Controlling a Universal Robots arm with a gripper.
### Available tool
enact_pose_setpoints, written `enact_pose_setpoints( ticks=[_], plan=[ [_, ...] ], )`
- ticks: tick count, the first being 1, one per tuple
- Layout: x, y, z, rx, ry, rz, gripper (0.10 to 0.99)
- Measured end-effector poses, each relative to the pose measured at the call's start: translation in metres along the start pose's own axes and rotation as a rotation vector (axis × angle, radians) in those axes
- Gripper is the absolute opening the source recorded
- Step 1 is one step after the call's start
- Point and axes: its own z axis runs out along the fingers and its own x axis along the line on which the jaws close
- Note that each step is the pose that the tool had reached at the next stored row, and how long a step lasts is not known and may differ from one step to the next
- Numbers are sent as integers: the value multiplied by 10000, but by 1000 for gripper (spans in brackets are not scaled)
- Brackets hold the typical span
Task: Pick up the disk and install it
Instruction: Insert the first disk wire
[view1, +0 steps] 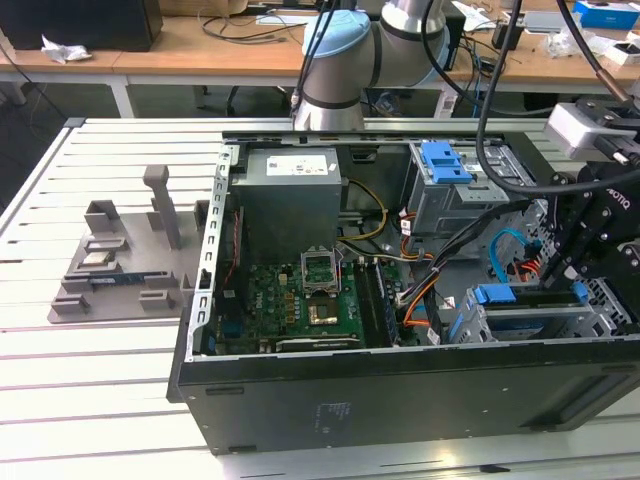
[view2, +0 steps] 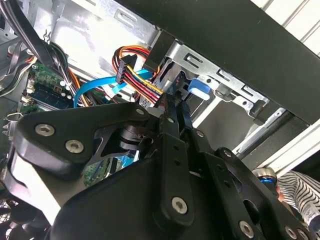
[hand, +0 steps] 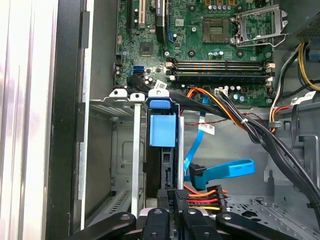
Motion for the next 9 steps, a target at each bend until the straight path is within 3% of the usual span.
enact_pose_setpoints(
  ticks=[2, 4, 9],
  plan=[
    [0, 0, 0, 1, 3, 1, 239],
    [1, 0, -9, 2, 10, 1, 239],
    [-13, 14, -179, 2, 6, 0, 239]
  ],
)
